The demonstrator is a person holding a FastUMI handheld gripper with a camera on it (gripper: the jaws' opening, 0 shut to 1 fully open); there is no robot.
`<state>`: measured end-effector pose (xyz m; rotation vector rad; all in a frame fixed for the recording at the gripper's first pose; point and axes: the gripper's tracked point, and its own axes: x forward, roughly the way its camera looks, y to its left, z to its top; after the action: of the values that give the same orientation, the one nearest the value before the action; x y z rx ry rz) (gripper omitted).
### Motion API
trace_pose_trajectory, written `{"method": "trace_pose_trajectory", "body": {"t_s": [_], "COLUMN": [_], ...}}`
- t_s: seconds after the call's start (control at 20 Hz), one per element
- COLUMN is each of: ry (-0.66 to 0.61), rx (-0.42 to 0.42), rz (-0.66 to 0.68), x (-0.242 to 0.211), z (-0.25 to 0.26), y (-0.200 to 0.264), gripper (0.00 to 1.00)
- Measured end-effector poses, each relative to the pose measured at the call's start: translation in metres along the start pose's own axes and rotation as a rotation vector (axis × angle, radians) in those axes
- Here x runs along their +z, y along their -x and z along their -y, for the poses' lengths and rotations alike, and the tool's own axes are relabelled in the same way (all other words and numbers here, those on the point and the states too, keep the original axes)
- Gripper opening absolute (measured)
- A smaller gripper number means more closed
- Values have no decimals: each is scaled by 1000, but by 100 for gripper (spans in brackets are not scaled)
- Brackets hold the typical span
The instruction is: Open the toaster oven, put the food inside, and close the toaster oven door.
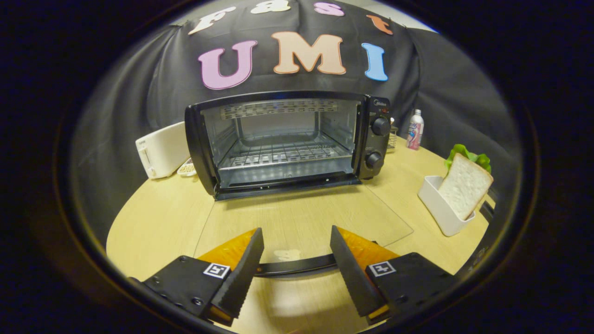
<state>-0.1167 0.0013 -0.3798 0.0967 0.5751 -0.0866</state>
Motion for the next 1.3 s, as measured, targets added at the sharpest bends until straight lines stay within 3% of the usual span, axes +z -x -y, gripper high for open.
{"method": "trace_pose_trajectory", "body": {"t_s": [0.45,0.65,0.8,1.05,1.3], "ry": [14,-14,-53,-116,-88], "rx": [18,57,29,-88,-204], "rz": [-8,41,104,233,238], "x": [6,41,73,119,117], "z": [0,9,47,141,231], "y": [-1,10,23,47,55], "gripper": [92,92,92,92,92]}}
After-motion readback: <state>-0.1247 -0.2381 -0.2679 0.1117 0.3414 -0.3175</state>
